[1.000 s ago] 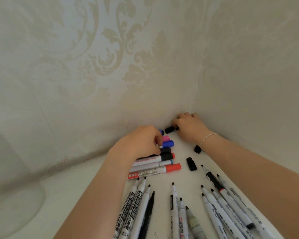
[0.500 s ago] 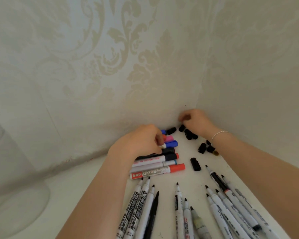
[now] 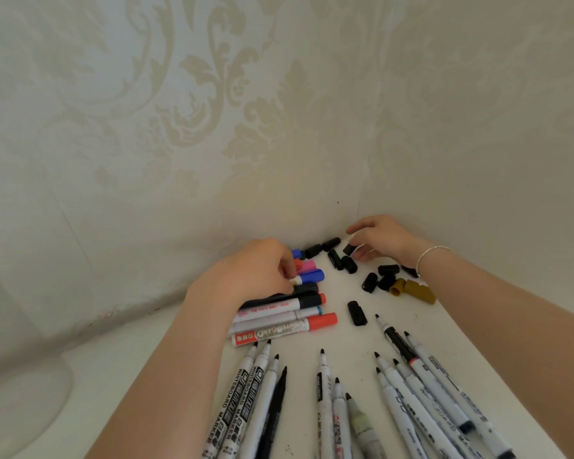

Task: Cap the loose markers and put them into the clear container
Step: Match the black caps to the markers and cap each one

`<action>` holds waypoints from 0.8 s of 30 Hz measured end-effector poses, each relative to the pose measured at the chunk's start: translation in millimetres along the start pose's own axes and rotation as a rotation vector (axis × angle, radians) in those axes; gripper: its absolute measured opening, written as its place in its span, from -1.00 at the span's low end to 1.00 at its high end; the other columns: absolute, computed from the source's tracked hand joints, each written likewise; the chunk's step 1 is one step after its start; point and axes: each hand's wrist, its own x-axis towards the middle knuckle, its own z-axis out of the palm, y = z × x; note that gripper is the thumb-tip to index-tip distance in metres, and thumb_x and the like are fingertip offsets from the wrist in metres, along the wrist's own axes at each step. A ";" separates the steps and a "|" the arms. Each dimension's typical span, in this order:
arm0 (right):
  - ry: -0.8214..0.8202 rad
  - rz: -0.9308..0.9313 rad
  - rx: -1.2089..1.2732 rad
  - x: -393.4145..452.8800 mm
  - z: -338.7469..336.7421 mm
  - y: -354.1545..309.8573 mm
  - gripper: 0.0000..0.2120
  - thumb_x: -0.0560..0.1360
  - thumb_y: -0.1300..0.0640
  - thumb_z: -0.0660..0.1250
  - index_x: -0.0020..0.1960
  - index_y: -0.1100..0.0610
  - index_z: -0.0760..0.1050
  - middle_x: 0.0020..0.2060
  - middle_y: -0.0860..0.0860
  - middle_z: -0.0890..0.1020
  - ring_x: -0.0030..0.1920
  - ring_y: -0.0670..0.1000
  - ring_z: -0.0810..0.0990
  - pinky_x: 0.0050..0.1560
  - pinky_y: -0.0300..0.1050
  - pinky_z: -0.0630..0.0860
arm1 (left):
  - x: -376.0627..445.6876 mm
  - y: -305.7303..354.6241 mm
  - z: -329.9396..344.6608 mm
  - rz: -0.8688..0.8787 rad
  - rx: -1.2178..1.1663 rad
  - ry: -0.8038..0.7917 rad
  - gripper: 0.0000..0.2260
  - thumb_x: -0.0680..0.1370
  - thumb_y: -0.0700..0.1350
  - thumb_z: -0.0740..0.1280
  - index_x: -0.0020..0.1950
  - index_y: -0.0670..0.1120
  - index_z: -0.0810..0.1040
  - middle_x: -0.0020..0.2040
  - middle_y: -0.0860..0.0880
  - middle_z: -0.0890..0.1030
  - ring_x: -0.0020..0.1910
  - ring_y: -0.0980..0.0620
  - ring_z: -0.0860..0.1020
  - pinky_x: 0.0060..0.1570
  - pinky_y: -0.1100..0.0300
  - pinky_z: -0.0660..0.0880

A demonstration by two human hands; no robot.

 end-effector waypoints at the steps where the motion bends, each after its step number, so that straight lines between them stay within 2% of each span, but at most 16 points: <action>1: -0.010 0.023 -0.031 -1.1 -1.3 0.9 -0.75 0.52 0.34 0.28 0.19 0.19 0.48 -0.04 0.20 0.62 -0.16 0.08 0.64 -0.07 -0.11 0.61 | -0.2 -0.1 0.0 -0.001 0.004 0.001 -0.81 0.47 -0.13 0.41 0.07 0.01 0.62 -0.06 0.06 0.54 -0.11 0.08 0.51 -0.13 0.29 0.38; 4: 0.067 0.019 -0.107 1.5 -3.9 4.4 -0.71 0.52 0.38 0.24 0.22 0.20 0.47 0.01 0.23 0.62 -0.12 0.10 0.63 -0.14 -0.14 0.61 | -0.6 0.6 0.7 0.000 -0.002 -0.001 -0.81 0.48 -0.13 0.41 0.08 0.00 0.62 -0.08 0.07 0.53 -0.11 0.09 0.51 -0.14 0.30 0.37; 6: 0.167 0.011 -0.191 3.8 -7.5 6.8 -0.74 0.52 0.37 0.19 0.14 0.19 0.52 -0.01 0.20 0.63 -0.15 0.09 0.64 -0.18 -0.16 0.60 | -0.8 1.4 1.0 0.006 0.000 -0.001 -0.81 0.48 -0.14 0.41 0.08 0.00 0.62 -0.09 0.07 0.53 -0.11 0.09 0.51 -0.17 0.31 0.36; 9: 0.176 0.047 -0.304 0.6 -13.5 5.8 -0.74 0.55 0.37 0.12 0.05 0.17 0.55 -0.03 0.16 0.61 -0.10 0.11 0.64 -0.06 -0.07 0.62 | -0.6 1.8 0.6 0.009 0.007 -0.001 -0.81 0.48 -0.14 0.41 0.08 0.00 0.62 -0.09 0.07 0.53 -0.13 0.10 0.50 -0.22 0.32 0.34; 12: 0.096 0.084 -0.388 -6.8 -20.8 -0.5 -0.74 0.56 0.38 0.10 0.06 0.26 0.55 -0.05 0.17 0.60 -0.11 0.09 0.58 -0.02 -0.08 0.59 | 0.2 2.6 -0.1 0.009 0.015 -0.004 -0.82 0.48 -0.14 0.41 0.07 0.00 0.62 -0.09 0.06 0.54 -0.13 0.09 0.50 -0.25 0.33 0.34; 15: -0.065 0.145 -0.635 -19.6 -28.9 -11.2 -0.66 0.50 0.44 0.16 0.16 0.20 0.55 0.05 0.14 0.61 -0.03 0.09 0.58 -0.17 -0.18 0.57 | 0.7 4.0 -0.2 0.017 0.025 -0.002 -0.82 0.47 -0.13 0.41 0.06 0.01 0.62 -0.12 0.08 0.53 -0.16 0.10 0.49 -0.32 0.40 0.32; 17: -0.197 0.183 -0.804 -27.7 -30.7 -15.2 -0.52 0.40 0.51 0.18 0.20 0.15 0.55 0.06 0.14 0.61 -0.13 0.09 0.57 -0.33 -0.23 0.49 | 0.6 5.1 0.1 0.022 0.030 -0.001 -0.82 0.47 -0.13 0.41 0.06 0.00 0.62 -0.14 0.09 0.52 -0.17 0.11 0.49 -0.33 0.42 0.31; 18: -0.227 0.182 -0.846 -30.7 -30.5 -15.2 -0.50 0.37 0.52 0.19 0.19 0.14 0.56 -0.03 0.12 0.62 -0.22 0.08 0.54 -0.37 -0.25 0.46 | 0.5 5.5 0.2 0.024 0.028 -0.001 -0.82 0.47 -0.14 0.41 0.06 0.00 0.62 -0.14 0.09 0.53 -0.17 0.11 0.49 -0.33 0.42 0.32; 19: -0.232 0.167 -0.849 -31.8 -30.2 -13.8 -0.50 0.35 0.51 0.21 0.16 0.13 0.58 -0.11 0.12 0.62 -0.26 0.06 0.54 -0.35 -0.25 0.47 | 0.4 6.0 0.1 0.025 0.025 0.000 -0.82 0.47 -0.14 0.42 0.06 0.00 0.62 -0.13 0.08 0.54 -0.17 0.10 0.50 -0.32 0.42 0.32; 20: -0.227 0.142 -0.806 -32.5 -29.4 -11.9 -0.52 0.35 0.50 0.23 0.13 0.12 0.60 -0.11 0.12 0.63 -0.21 0.06 0.59 -0.28 -0.24 0.53 | 0.4 6.4 -0.2 0.026 0.022 0.000 -0.82 0.47 -0.14 0.42 0.06 0.00 0.62 -0.12 0.07 0.55 -0.17 0.10 0.51 -0.32 0.42 0.33; 22: -0.192 0.090 -0.581 -34.5 -29.3 -8.7 -0.60 0.38 0.49 0.25 0.09 0.14 0.60 0.05 0.10 0.63 0.02 0.04 0.62 -0.13 -0.26 0.59 | 0.1 6.4 -1.3 0.024 0.027 0.000 -0.83 0.47 -0.13 0.43 0.05 0.01 0.62 -0.11 0.06 0.57 -0.16 0.09 0.52 -0.31 0.41 0.35; 24: -0.105 0.049 -0.391 -36.4 -31.9 -8.3 -0.64 0.43 0.49 0.20 0.06 0.17 0.60 0.09 0.07 0.62 0.08 0.01 0.58 -0.12 -0.29 0.56 | -0.1 5.4 -2.8 0.014 0.020 0.001 -0.85 0.46 -0.13 0.43 0.01 0.02 0.61 -0.10 0.04 0.59 -0.16 0.08 0.53 -0.27 0.37 0.39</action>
